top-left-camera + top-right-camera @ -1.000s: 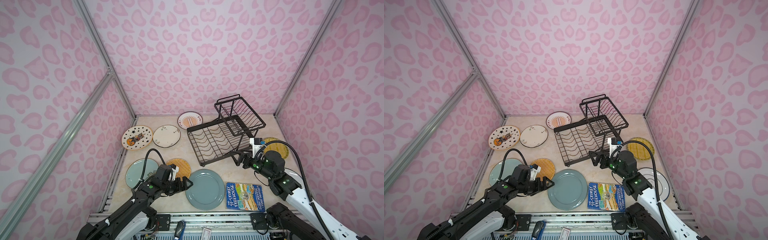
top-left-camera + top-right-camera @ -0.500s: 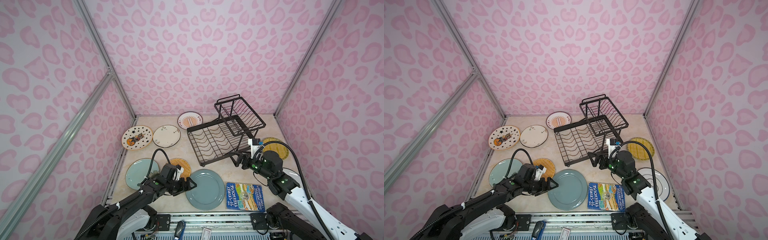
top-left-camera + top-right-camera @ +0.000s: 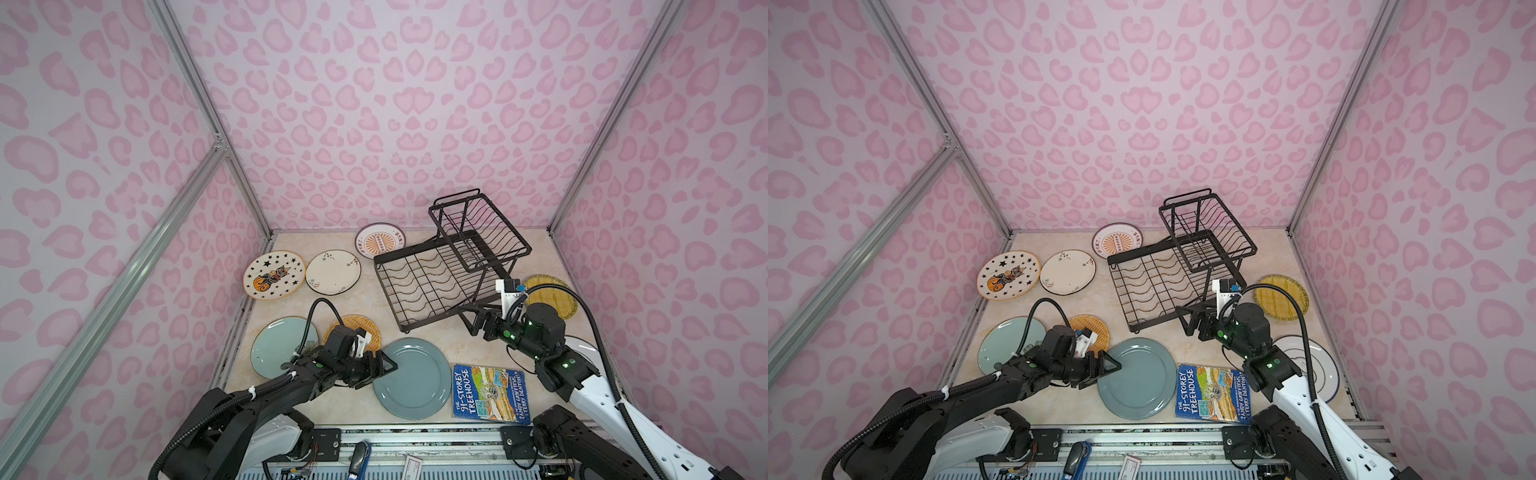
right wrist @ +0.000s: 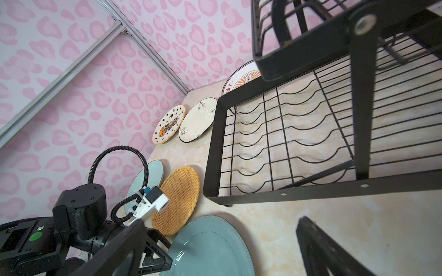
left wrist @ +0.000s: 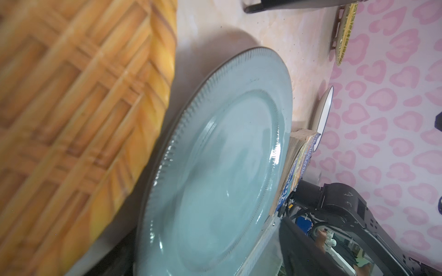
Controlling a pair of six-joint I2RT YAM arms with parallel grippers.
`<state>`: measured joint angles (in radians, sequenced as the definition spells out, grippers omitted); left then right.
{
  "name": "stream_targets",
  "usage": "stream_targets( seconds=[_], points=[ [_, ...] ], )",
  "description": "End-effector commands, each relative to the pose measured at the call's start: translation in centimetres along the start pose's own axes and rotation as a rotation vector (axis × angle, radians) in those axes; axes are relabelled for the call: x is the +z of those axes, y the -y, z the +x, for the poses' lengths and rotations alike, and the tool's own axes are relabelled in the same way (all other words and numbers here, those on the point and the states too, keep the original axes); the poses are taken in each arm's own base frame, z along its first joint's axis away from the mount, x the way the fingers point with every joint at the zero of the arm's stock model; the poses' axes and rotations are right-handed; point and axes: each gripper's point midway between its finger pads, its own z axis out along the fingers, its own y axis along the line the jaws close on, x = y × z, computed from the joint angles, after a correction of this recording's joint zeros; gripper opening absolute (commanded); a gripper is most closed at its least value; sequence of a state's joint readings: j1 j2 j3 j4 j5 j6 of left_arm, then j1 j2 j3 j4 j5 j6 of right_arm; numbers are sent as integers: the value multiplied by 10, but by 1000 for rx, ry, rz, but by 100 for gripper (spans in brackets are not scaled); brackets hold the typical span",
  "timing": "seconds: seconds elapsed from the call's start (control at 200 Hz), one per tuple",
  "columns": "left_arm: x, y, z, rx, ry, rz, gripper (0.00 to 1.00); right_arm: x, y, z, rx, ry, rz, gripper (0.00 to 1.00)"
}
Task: Load the plates into the dish rack
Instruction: 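Move the left gripper down to the pale teal plate's edge and grasp it, then lift the teal plate upright with the left gripper toward the right gripper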
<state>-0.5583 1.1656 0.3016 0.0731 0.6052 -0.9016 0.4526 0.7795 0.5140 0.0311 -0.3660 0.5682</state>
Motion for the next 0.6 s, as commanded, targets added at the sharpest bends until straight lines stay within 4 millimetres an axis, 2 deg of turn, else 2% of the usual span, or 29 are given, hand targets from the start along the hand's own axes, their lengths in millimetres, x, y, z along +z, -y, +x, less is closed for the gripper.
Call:
stream_targets(
  seconds=[0.0,0.115,0.32,0.41,0.435,0.48,0.595],
  points=[
    [1,21,-8,35,11,75,82,0,1,3,5,-7,-2,98],
    [5,16,-9,30,9,48,73,0,1,3,3,-4,-2,98],
    [16,1,-11,-4,3,-6,51,0,1,3,3,-6,0,98],
    [18,-3,-14,-13,10,-26,37,0,1,3,-1,-5,0,98],
    [18,-3,-15,-12,13,-28,29,0,1,3,-2,-5,-1,98],
    [19,-3,-16,-12,14,-27,21,-1,1,3,-3,-6,1,98],
    [14,8,-21,0,37,-5,4,-1,0,2,-10,-5,2,98]
  ],
)
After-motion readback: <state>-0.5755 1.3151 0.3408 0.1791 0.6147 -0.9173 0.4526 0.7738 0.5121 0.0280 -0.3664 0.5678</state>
